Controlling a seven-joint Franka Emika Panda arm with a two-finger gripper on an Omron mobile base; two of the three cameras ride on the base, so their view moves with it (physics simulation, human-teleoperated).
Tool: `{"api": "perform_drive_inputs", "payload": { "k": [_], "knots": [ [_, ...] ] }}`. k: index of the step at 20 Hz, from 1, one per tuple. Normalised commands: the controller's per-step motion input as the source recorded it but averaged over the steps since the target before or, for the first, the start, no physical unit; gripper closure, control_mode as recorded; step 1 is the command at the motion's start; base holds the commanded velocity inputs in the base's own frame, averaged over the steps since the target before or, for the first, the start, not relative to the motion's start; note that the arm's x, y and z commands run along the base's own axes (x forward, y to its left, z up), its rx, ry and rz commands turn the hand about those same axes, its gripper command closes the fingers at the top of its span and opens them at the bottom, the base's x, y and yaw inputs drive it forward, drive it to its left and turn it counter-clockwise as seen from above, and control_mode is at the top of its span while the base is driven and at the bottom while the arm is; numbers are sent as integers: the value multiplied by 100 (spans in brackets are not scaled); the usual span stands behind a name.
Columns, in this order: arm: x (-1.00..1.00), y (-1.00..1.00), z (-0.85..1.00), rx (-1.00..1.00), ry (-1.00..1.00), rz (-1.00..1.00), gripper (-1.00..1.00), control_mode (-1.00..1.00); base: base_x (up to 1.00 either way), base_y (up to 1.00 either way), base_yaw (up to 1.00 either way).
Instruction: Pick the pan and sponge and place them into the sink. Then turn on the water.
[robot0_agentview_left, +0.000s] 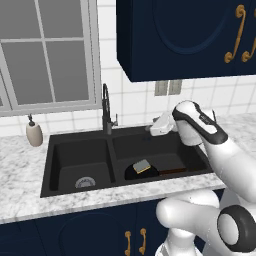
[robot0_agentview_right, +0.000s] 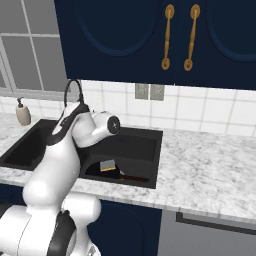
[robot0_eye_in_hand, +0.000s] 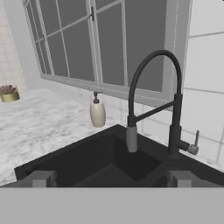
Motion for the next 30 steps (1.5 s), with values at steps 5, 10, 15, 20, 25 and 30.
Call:
{"api": "perform_drive_inputs", "payload": {
  "k": [5,10,15,20,25,30],
  "knots": [
    [30,38,-5,0,1,0,-100,-100,0,0,0],
    [23,18,-4,0,0,0,-100,-100,0,0,0],
    [17,-5,-7,0,0,1,-100,-100,0,0,0],
    [10,-13,0,0,0,6,-100,-100,0,0,0],
    [22,-23,-15,-2,-7,12,-100,-100,0,0,0],
    [8,-6,-13,-1,-22,14,-100,-100,0,0,0]
  ]
}}
